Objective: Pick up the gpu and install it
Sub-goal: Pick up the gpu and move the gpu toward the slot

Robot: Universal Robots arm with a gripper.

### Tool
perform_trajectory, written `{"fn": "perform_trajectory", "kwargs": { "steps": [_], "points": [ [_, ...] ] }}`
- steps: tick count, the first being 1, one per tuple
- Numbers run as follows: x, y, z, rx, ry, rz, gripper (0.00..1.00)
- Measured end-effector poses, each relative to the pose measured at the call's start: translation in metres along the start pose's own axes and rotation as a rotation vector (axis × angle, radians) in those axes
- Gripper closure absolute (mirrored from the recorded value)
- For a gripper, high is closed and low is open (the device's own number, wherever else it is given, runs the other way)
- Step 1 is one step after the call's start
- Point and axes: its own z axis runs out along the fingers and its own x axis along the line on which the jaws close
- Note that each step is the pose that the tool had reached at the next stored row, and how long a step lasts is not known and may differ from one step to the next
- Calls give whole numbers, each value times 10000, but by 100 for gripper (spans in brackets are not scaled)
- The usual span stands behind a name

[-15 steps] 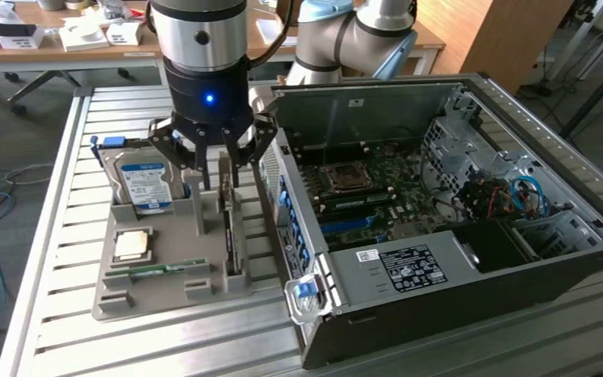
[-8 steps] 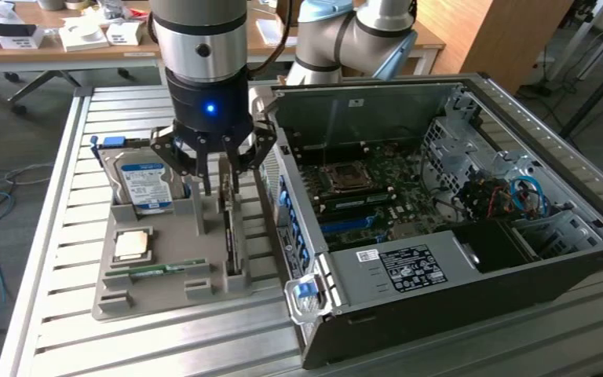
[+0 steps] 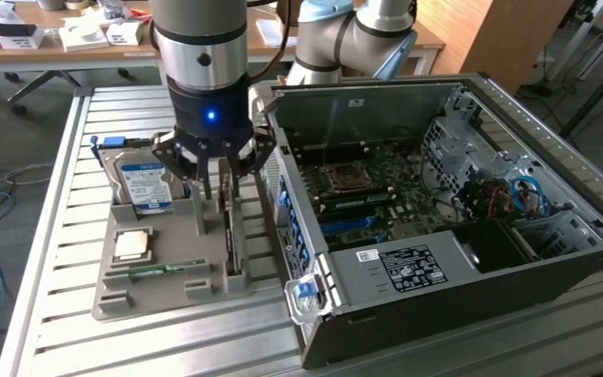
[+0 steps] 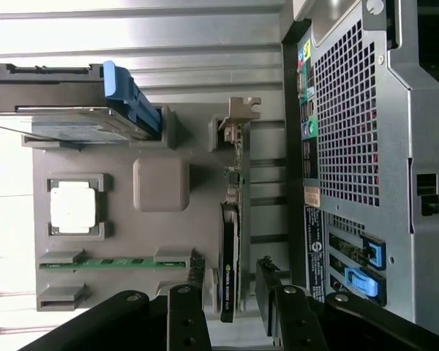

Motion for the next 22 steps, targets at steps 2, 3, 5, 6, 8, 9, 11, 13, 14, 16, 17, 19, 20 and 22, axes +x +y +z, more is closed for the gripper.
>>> {"fn": "perform_trajectory", "kwargs": {
  "steps": [2, 3, 5, 6, 8, 9, 11, 13, 14, 16, 17, 19, 20, 22],
  "points": [
    [1, -1, 21, 0, 1, 0, 58],
    [1, -2, 33, 0, 0, 0, 58],
    [1, -2, 54, 1, 0, 0, 58],
    [2, -3, 65, 1, 1, 0, 58],
    [2, -4, 83, 0, 0, 0, 58],
    [2, -4, 87, 1, 1, 0, 58],
    [2, -4, 88, 3, 3, 0, 58],
    [1, -5, 91, 0, 1, 0, 58],
    [-5, -7, 93, -2, -1, -2, 58],
    [-11, -8, 95, 0, 1, 0, 58],
    [-13, -8, 96, 1, 2, 1, 58],
    [-15, -8, 99, 2, 3, 1, 58],
    [-16, -9, 108, 0, 2, 0, 58],
    [-15, -13, 142, -5, 1, 0, 58]
  ]
}}
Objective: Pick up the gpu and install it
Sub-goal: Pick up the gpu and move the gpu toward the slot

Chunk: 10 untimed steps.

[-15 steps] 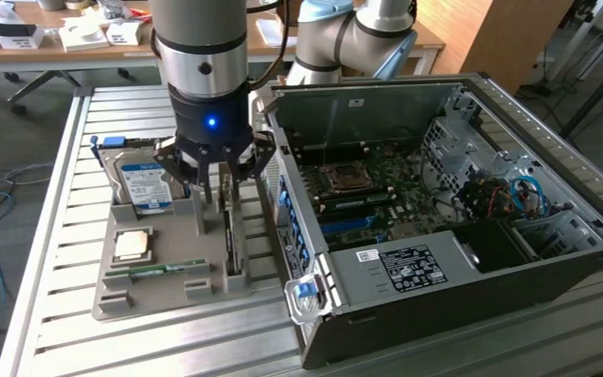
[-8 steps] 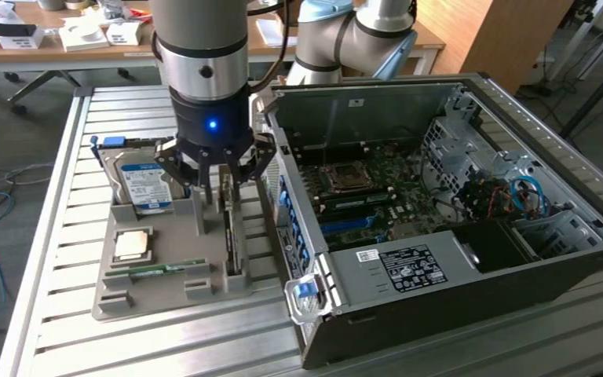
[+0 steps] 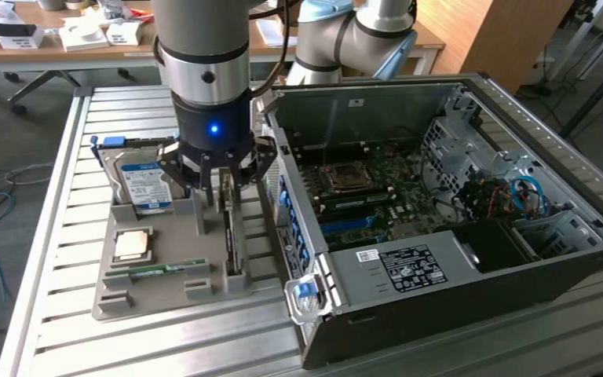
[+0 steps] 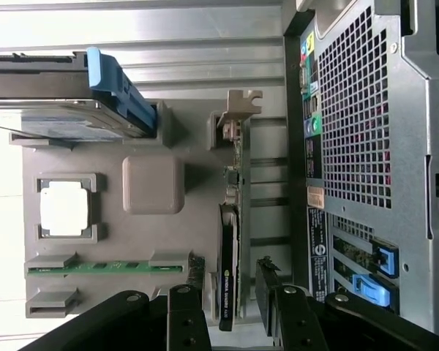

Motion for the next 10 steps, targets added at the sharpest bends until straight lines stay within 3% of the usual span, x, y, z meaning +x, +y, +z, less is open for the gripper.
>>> {"fn": "perform_trajectory", "kwargs": {
  "steps": [10],
  "points": [
    [3, -13, 118, 0, 1, 0, 58]
  ]
}}
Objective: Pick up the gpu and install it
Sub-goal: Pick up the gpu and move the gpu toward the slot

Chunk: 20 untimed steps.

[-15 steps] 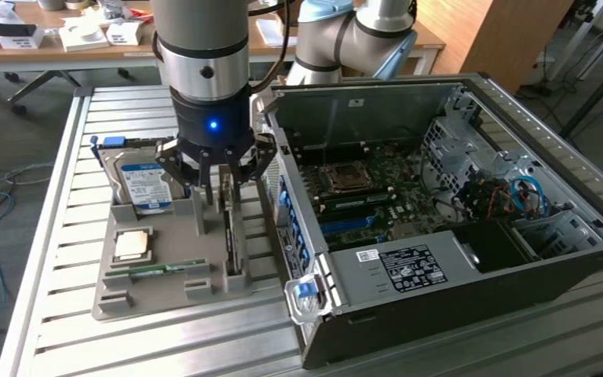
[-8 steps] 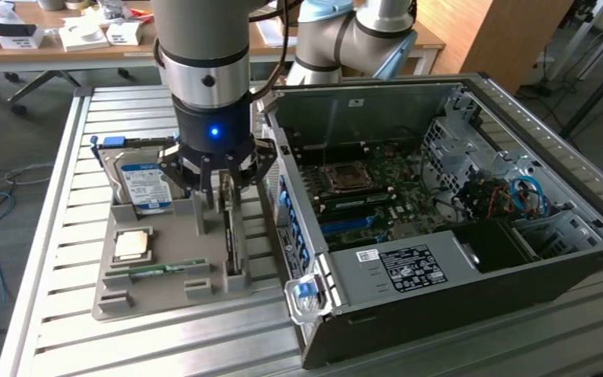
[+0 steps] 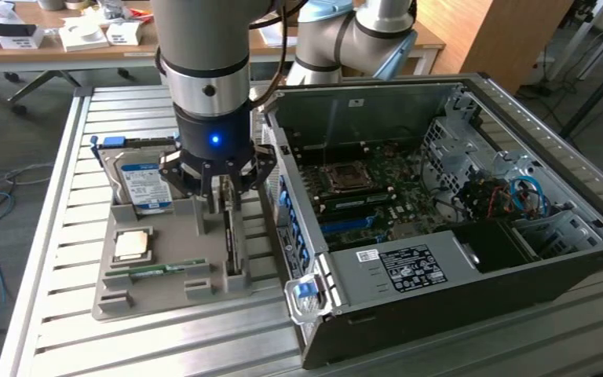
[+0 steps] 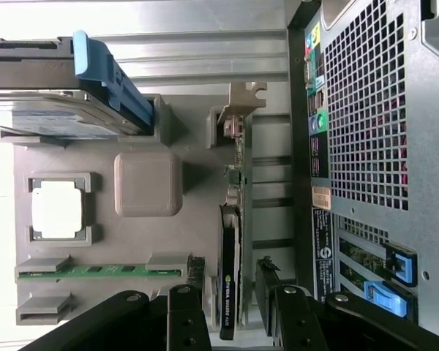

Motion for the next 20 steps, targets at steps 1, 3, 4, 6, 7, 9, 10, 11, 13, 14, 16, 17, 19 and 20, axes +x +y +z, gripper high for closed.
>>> {"fn": "perform_trajectory", "kwargs": {
  "steps": [1, 3, 4, 6, 7, 9, 10, 11, 13, 14, 16, 17, 19, 20],
  "points": [
    [0, 0, 1, 1, 1, 1, 58],
    [0, 0, 2, 3, 3, 0, 58],
    [-4, -1, 7, -1, 0, -1, 58],
    [-18, -2, 14, -1, 0, -1, 58],
    [-19, -2, 17, -1, 0, 0, 58],
    [-19, -3, 27, 0, 1, 2, 58],
    [-19, -3, 35, 0, 1, 1, 58],
    [-19, -4, 44, 0, 2, 1, 58],
    [-19, -6, 65, 0, 1, 1, 58],
    [-19, -7, 75, 0, 1, 1, 58],
    [-19, -10, 96, 0, 1, 0, 58],
    [-18, -11, 107, 1, 1, 0, 58],
    [-20, -13, 126, 0, 2, -1, 58],
    [-22, -14, 136, 0, 1, -1, 58]
  ]
}}
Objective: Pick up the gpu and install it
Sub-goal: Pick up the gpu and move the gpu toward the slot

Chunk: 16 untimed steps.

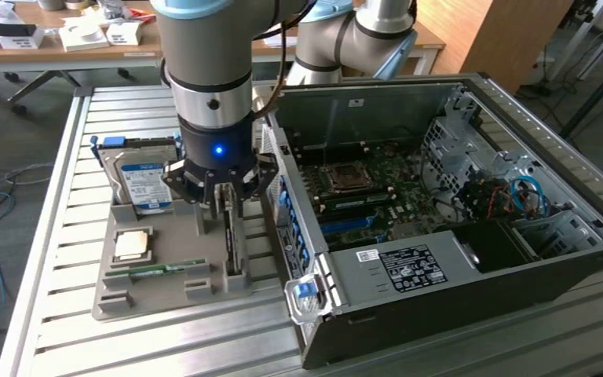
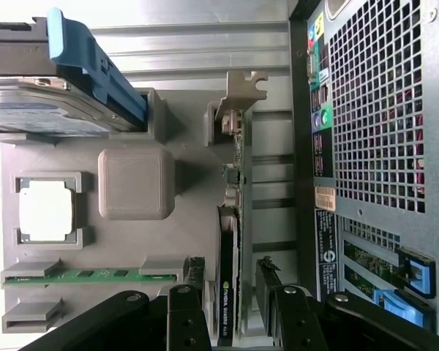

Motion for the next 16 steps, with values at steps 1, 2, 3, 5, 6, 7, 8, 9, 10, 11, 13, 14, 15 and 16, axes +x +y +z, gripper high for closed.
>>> {"fn": "perform_trajectory", "kwargs": {
  "steps": [1, 2, 3, 5, 6, 7, 8, 9, 10, 11, 13, 14, 15, 16],
  "points": [
    [-1, -1, 10, 0, 0, 1, 58],
    [-2, -1, 19, 0, 0, 2, 58],
    [-2, -2, 29, 0, 0, 2, 58],
    [-3, -4, 49, 1, 0, 1, 58],
    [-3, -5, 60, 1, 1, 1, 58],
    [-3, -6, 70, 1, 1, 2, 58],
    [-3, -6, 82, 1, 1, 1, 58],
    [-3, -7, 93, 1, 0, 1, 58],
    [-3, -8, 104, 1, 0, 1, 58],
    [-3, -9, 115, 1, 0, 2, 58],
    [-3, -10, 138, 0, 1, 2, 58],
    [-4, -11, 149, 0, 1, 1, 58],
    [-3, -12, 161, 0, 1, 2, 58],
    [-3, -13, 172, 1, 1, 1, 58]
  ]
}}
